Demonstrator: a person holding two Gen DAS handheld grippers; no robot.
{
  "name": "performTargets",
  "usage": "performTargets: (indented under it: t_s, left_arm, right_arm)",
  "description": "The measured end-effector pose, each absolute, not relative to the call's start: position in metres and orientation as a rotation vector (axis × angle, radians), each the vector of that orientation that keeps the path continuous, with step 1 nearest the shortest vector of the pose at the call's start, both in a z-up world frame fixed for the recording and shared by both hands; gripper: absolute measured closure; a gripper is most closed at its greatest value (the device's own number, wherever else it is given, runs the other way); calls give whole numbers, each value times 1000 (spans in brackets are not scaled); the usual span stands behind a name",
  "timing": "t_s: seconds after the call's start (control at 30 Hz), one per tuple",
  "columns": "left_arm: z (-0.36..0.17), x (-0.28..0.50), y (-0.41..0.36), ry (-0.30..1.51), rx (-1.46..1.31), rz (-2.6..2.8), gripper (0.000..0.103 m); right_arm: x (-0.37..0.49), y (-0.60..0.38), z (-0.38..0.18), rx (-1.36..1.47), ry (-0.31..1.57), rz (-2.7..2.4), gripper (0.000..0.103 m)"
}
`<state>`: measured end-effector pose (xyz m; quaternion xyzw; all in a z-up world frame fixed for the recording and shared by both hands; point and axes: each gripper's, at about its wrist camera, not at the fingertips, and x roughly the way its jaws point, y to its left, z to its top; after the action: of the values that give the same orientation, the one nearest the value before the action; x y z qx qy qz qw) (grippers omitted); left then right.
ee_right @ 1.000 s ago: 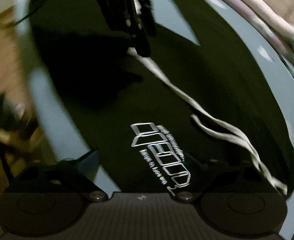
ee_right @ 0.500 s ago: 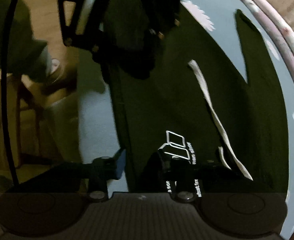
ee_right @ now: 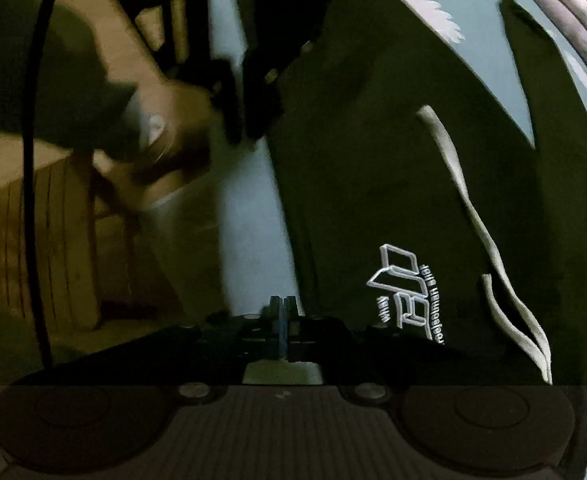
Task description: Fold clothes
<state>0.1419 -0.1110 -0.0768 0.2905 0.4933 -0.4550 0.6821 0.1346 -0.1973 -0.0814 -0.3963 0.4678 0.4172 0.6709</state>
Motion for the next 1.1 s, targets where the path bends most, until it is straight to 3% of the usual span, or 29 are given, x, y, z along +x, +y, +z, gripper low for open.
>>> performTargets:
  t_s: [0.07,0.23,0.3,0.47,0.57,0.7,0.73,0.8,0.83,0.93,0.97,1.1]
  left_arm:
    - [-73,139,-108,1086,667,-1001,91]
    - [-73,141,-92,1063,736,-904,63]
    - [-77,139,-85,1068,776,-890,62]
    - [-79,134,-73,1072,789,-858,58]
    - [-82,132,-67,1073,778,-824,56]
    - [-83,127,-67,1053,796,-807,56]
    - [-83,126,-68,1043,802,-811,55]
    - [-83,124,-70,1023,815,-820,54]
    - [-82,123,-72,1013,821,-824,53]
    - [-81,120,-75,984,840,-836,53]
    - [-81,118,-76,974,846,-840,53]
    - [-74,121,-95,908,803,-884,51]
  right_arm:
    - [133,-196,-77,-883,1038,929,90]
    - [147,-187,-71,-850,989,887,80]
    - [152,-180,-74,-867,968,891,76]
    - [161,-170,-84,-900,983,912,78]
    - [166,-169,-81,-866,1018,918,97]
    - [167,-168,-78,-865,1030,922,96]
    - [166,-168,-79,-875,1028,925,93]
    - [164,-166,-79,-890,1023,929,72]
    - [165,-166,-79,-889,1024,927,70]
    - [167,-166,-78,-886,1024,923,78]
    - [167,-166,-77,-885,1024,921,94]
    - [169,-165,-76,-881,1025,915,96]
